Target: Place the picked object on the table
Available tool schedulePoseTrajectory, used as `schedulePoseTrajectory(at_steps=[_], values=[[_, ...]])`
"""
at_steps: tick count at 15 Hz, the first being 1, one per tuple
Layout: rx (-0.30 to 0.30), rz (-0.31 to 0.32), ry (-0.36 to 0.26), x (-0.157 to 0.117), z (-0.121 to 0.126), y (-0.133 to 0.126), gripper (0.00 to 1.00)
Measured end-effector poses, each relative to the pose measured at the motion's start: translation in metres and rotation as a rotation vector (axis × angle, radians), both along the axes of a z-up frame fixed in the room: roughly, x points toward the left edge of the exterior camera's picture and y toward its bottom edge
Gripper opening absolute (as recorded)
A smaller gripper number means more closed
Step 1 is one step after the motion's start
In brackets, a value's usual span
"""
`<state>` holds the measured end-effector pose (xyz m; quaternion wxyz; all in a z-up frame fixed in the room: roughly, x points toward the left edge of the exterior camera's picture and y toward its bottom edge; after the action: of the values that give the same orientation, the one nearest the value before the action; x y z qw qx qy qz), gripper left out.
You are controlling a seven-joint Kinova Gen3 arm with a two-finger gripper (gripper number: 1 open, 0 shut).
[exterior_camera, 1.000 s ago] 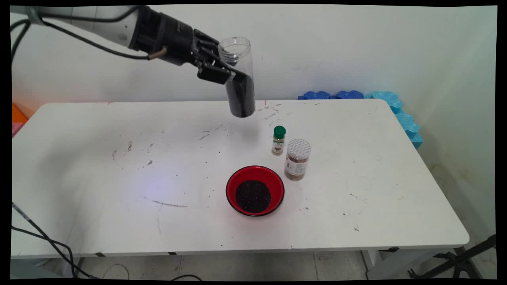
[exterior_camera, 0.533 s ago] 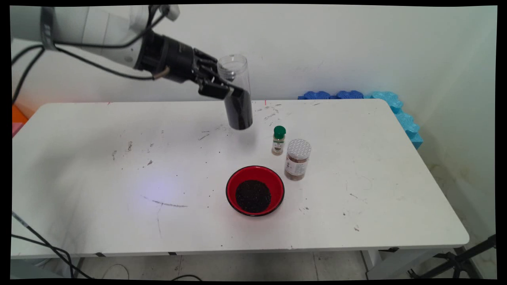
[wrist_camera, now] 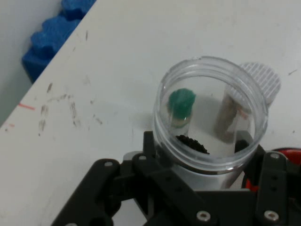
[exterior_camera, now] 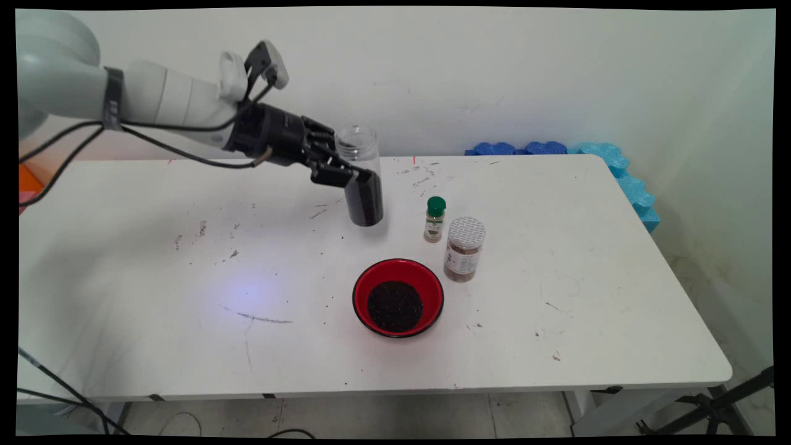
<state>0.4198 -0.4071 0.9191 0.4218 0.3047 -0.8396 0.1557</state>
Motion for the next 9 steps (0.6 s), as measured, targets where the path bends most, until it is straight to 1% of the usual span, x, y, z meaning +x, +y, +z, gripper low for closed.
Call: schedulePoseTrajectory(at_steps=[4,9], values=[[0.024,0.003,-0.007,0.003,-0.027,-0.002,0.00],[0.046,0.006,-0.015,0.003,-0.051,-0.004,0.00]])
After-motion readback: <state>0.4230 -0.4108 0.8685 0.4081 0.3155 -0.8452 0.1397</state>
